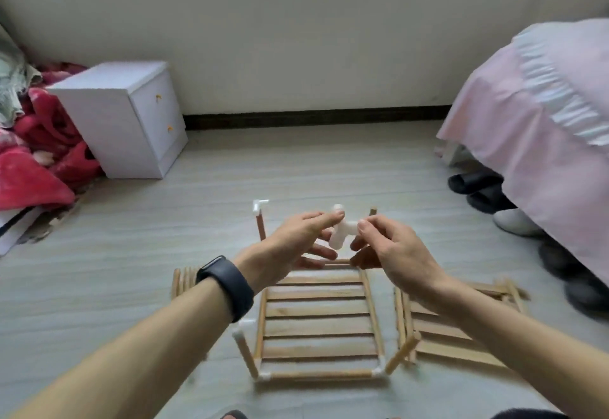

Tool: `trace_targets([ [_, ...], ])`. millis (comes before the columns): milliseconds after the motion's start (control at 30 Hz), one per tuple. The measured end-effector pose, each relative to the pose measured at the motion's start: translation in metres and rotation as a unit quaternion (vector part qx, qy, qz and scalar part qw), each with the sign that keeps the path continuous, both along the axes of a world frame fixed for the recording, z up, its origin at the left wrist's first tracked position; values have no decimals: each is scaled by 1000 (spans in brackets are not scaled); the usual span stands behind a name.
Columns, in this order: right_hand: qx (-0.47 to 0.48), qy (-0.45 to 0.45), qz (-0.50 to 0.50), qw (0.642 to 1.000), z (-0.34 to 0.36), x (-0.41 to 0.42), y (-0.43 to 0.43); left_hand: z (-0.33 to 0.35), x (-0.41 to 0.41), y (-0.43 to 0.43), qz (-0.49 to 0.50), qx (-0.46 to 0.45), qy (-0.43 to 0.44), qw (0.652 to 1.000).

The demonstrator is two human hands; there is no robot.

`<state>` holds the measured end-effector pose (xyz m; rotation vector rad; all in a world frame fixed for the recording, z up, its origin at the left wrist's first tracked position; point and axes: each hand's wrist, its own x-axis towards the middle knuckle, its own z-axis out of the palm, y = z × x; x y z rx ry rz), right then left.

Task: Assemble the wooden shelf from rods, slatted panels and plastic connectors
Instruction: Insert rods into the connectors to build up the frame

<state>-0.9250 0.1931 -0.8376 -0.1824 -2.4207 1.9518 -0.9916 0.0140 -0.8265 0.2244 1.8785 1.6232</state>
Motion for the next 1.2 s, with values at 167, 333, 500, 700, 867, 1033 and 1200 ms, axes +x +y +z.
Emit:
trace_targets([
  [167, -155, -157, -54, 974, -22, 20, 46, -28, 20, 43, -68, 8, -73, 995],
  [333, -88, -234, -8, 968, -47, 36, 67, -54, 35, 63, -74, -39, -59, 995],
  [500, -10, -214, 52, 975, -52, 43, 88, -60, 37, 77, -133, -109, -21, 985],
  [700, 28, -236, 74, 969, -63, 54, 103, -74, 42, 94, -208, -137, -27, 968],
  [867, 132, -249, 73, 957, -68, 57, 114, -99, 48, 106, -210, -154, -25, 965],
  [1033, 191, -264, 89, 941, -81, 57, 126, -114, 57, 115, -216, -163, -27, 962],
  [1200, 209, -264, 108, 935, -95, 54, 128, -118, 60, 117, -223, -180, -15, 958],
])
